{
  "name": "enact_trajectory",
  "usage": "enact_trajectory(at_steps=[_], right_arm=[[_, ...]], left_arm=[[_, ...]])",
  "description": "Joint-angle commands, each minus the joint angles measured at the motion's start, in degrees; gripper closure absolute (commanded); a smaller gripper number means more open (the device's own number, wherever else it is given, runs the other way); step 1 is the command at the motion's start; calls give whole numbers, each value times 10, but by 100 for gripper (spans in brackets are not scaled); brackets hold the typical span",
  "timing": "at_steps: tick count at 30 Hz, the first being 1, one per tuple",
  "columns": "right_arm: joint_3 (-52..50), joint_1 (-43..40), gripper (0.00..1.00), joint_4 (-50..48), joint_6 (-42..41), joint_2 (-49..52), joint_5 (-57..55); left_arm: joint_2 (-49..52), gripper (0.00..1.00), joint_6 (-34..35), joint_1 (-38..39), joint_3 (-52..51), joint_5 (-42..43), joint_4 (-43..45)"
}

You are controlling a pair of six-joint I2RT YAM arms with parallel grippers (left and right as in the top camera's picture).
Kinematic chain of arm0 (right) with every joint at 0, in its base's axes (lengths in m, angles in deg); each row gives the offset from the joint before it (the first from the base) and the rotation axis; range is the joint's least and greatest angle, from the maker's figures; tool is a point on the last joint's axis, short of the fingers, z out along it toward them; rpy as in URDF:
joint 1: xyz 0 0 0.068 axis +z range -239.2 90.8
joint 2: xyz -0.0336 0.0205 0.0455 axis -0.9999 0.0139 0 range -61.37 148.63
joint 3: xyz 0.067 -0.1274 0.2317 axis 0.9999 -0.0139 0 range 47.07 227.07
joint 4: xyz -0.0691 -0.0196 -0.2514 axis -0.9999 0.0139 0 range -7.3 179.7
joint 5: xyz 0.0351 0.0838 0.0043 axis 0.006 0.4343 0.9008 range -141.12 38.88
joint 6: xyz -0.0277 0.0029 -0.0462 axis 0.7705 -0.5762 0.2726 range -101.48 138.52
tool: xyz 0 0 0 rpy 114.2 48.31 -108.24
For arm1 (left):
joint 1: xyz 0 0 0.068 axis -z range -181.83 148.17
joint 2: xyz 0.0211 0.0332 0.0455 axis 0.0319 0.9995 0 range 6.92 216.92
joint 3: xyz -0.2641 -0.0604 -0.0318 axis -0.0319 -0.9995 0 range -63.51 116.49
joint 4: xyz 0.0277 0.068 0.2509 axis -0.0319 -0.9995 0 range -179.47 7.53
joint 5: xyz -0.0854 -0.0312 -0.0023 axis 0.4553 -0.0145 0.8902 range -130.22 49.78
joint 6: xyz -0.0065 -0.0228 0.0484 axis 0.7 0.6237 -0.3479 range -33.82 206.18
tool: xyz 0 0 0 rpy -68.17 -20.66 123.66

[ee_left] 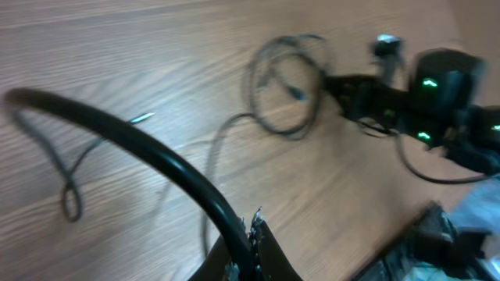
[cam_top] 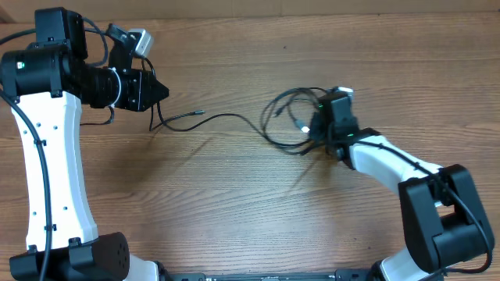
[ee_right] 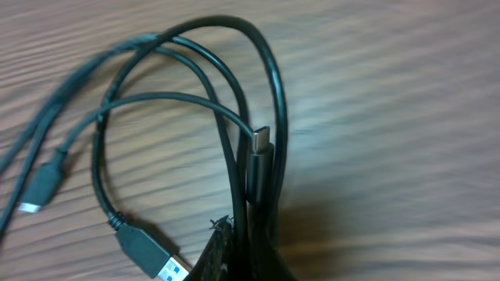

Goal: Untangle cables

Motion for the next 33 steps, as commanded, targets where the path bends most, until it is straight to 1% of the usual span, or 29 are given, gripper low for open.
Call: enact_trajectory(at_steps=[1,2,7,12,17,19,22,26,29,33], right_arm=[[7,-41,96,23,-16,-9,-24],[7,-51,96,33,-15,-9,-24],[7,-78,96,65,-11,-9,-25],[7,-90,96,74,-11,-8,-29],[7,-90,96,75,-11,-8,-29],[7,-90,96,76,-11,-8,-29],[7,-90,96,76,-11,-8,-29],[7,-90,96,76,-11,-8,-29],[7,-90,96,83,-11,-8,-29],[7,-90,92,95,-11,-8,-26]], left_arm=[[1,96,125,-2,0,-119,23],[1,96,173,-4,0,-162,36],[1,96,342,-28,0,-313,76],[1,96,447,-71,0,-420,81],[1,96,533,-130,-1,-492,59],[1,96,551,-156,-2,-490,54],[1,96,551,-185,-11,-473,57],[1,96,551,-192,-42,-474,69],[1,96,580,-191,-108,-459,98],[1,96,590,-190,-194,-409,152]])
